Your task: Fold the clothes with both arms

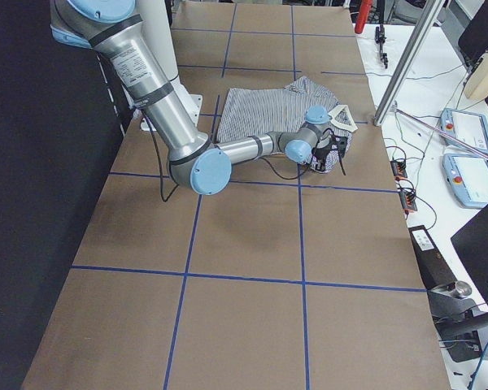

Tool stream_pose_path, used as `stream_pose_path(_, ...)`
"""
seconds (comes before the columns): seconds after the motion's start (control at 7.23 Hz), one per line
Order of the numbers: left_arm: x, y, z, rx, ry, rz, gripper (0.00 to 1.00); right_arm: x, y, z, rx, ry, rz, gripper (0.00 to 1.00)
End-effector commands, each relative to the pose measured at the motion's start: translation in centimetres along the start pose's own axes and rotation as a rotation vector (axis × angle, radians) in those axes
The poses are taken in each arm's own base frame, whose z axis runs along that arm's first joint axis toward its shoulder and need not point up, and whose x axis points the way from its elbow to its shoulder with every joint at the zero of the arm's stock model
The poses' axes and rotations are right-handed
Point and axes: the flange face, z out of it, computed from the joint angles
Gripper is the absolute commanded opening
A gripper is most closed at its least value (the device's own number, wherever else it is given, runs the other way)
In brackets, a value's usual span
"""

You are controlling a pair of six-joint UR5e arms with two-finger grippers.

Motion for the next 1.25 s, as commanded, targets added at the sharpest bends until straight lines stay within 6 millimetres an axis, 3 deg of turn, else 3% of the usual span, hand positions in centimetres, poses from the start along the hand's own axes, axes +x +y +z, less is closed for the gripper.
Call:
stream_pose_path(0.0,0.0,0.0,0.0,0.000,0.001,0.000,1.00,-6.9,-0.3,-3.2,0.017,-0.088,-0.024,0.00)
stream_pose_path(0.14,0.2,-0.1,-0.1,0.003,0.001,0.003,1.00,-10.8,2.4,-3.0,-0.006,-0.112,-0.037,0.00)
stream_pose_path(0.28,0.3,-0.1,-0.2,0.005,0.001,0.007,1.00,-13.5,3.2,-2.3,0.007,-0.106,-0.015,0.00)
stream_pose_path(0.42,0.5,-0.2,-0.4,0.008,0.001,0.011,1.00,-15.5,4.5,-0.7,0.035,-0.083,-0.026,0.00)
stream_pose_path(0.69,1.0,-0.4,-0.8,0.016,0.000,0.016,1.00,-17.7,4.9,0.7,0.069,-0.053,-0.032,0.00)
stream_pose_path(0.83,1.2,-0.8,-0.9,0.021,0.002,0.019,1.00,-20.2,6.0,1.9,0.118,-0.026,-0.042,0.00)
stream_pose_path(0.97,1.3,-0.9,-0.9,0.021,0.002,0.022,1.00,-20.3,6.3,2.6,0.131,-0.010,-0.044,0.76)
stream_pose_path(1.11,1.2,-1.1,-0.8,0.028,0.003,0.031,1.00,-20.3,6.1,2.6,0.147,-0.006,-0.040,1.00)
